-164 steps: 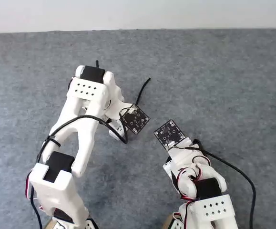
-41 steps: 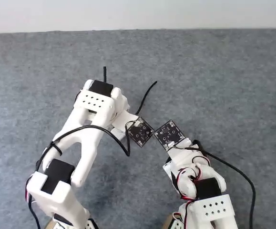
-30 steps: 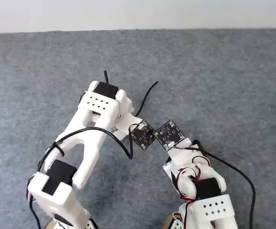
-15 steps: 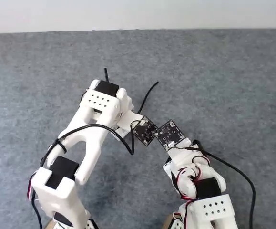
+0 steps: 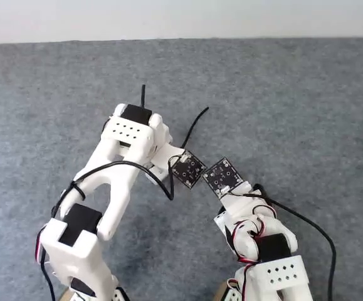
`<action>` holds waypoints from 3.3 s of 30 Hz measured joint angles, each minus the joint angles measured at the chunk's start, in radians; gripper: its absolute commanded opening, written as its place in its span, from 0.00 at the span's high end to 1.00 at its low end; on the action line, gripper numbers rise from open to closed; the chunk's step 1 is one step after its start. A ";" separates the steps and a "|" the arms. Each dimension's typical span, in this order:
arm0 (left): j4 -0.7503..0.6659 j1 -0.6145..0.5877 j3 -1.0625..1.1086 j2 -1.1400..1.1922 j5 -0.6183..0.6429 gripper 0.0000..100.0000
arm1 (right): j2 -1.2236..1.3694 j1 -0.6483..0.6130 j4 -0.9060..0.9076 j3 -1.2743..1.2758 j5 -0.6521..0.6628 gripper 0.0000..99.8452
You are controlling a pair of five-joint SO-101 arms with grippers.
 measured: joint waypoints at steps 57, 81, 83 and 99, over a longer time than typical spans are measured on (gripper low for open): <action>0.121 0.012 -0.080 0.072 -0.002 0.99 | 0.000 0.003 0.000 0.000 0.000 0.69; 0.161 0.034 -0.106 0.077 -0.002 0.99 | 0.000 0.003 0.000 0.000 0.000 0.69; 0.161 0.041 -0.106 0.077 -0.002 0.99 | 0.000 0.003 0.000 0.000 0.000 0.69; 0.110 0.034 -0.106 0.109 0.018 0.99 | 0.000 0.003 -0.002 0.000 0.000 0.69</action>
